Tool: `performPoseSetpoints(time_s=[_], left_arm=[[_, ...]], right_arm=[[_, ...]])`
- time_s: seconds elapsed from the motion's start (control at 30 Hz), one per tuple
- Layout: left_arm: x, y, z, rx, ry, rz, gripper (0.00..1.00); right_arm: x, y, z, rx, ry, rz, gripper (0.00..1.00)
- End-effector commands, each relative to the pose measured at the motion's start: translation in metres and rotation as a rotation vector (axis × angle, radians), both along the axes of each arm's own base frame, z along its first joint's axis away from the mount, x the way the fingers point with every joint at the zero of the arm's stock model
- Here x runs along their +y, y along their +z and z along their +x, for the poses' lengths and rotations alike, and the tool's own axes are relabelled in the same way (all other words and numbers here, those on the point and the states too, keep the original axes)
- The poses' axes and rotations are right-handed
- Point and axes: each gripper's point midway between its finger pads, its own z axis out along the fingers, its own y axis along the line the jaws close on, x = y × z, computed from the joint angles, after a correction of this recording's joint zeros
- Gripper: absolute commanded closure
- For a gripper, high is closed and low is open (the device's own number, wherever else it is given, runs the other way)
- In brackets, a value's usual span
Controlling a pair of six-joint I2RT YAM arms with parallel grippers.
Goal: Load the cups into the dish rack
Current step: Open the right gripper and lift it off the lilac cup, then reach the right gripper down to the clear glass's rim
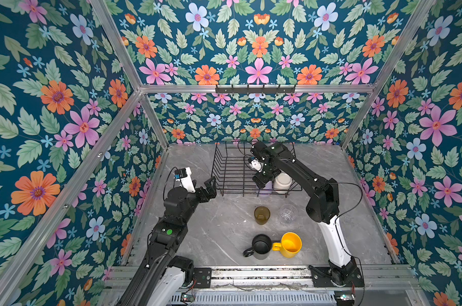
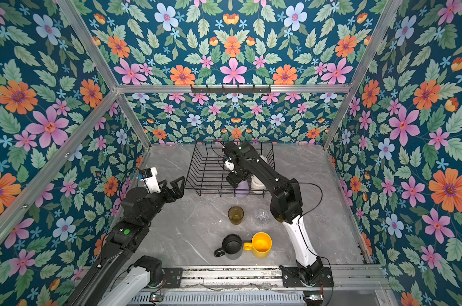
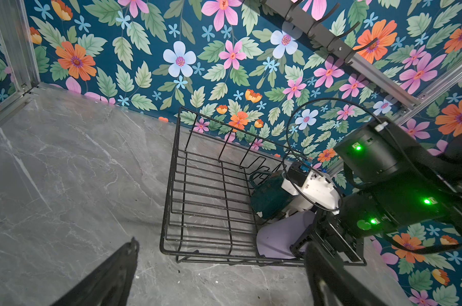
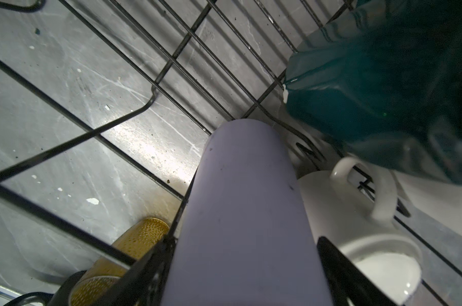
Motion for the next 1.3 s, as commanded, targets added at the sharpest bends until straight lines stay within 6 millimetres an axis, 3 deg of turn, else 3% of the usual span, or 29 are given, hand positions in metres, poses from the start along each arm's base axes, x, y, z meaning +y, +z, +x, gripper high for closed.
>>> performPoseSetpoints(time_s=[0.0,0.27,0.5,0.6,0.7,0.9,1.07,1.27], left_arm=[[0.003,0.001,0.0,-0.008,0.012,0.014,0.0],[0.004,0.004,0.0,-0.025,0.016,0.012,0.0],[0.004,0.013,0.001,-0.056,0.016,0.011,0.0],[0.004,0.015,0.001,-0.066,0.017,0.011,0.0],[0.004,0.017,0.002,-0.072,0.02,0.01,0.0],[0.003,0.02,0.003,-0.08,0.013,0.006,0.0],[0.001,0.021,0.003,-0.083,0.007,0.0,0.0],[0.002,0.023,0.001,-0.085,0.006,0.0,0.0]], right_arm=[[0.005,0.017,-0.003,-0.021,-0.014,0.06,0.15],[-0.001,0.08,-0.016,-0.172,-0.095,0.247,0.15],[-0.043,0.104,-0.054,-0.211,-0.225,0.374,0.18],[-0.069,0.095,-0.072,-0.207,-0.298,0.368,0.19],[-0.096,0.074,-0.092,-0.182,-0.374,0.322,0.2],[-0.119,0.034,-0.129,-0.098,-0.464,0.281,0.21],[-0.125,0.006,-0.135,-0.064,-0.518,0.272,0.24],[-0.124,-0.029,-0.127,-0.035,-0.559,0.249,0.31]])
